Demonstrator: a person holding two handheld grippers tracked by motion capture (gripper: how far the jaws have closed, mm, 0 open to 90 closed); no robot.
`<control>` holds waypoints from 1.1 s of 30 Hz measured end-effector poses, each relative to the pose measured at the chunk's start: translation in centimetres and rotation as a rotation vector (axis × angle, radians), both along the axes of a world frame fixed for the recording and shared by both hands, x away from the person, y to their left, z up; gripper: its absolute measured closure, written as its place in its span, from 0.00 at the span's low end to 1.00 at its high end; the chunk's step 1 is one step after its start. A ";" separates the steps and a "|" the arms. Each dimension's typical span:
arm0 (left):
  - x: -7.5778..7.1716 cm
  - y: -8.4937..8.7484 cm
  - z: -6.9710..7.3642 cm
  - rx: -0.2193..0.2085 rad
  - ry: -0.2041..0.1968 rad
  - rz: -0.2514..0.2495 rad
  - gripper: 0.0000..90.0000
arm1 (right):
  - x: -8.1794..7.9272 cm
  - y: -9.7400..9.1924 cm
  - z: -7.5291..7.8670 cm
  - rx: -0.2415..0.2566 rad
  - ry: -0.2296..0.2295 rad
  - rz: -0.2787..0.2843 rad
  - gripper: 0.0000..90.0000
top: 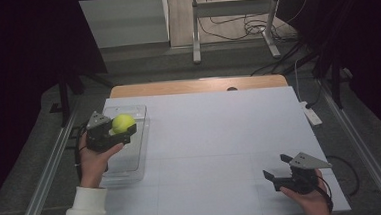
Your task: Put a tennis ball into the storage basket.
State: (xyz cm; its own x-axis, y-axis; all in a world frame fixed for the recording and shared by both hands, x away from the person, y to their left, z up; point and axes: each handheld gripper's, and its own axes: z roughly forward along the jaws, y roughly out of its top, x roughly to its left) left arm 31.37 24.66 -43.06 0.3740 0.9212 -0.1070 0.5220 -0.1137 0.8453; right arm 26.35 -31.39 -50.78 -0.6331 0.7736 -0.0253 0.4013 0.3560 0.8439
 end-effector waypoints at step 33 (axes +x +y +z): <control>0.6 1.9 -1.6 0.033 0.083 0.065 0.29 | 0.0 0.1 -0.1 -0.006 0.000 0.001 0.16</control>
State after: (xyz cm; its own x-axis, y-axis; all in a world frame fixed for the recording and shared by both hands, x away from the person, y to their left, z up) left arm 31.94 26.51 -44.70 0.3041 0.9469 -0.1041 0.5972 -0.1044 0.7953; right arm 26.37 -31.33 -50.85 -0.6339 0.7728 -0.0299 0.4013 0.3617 0.8415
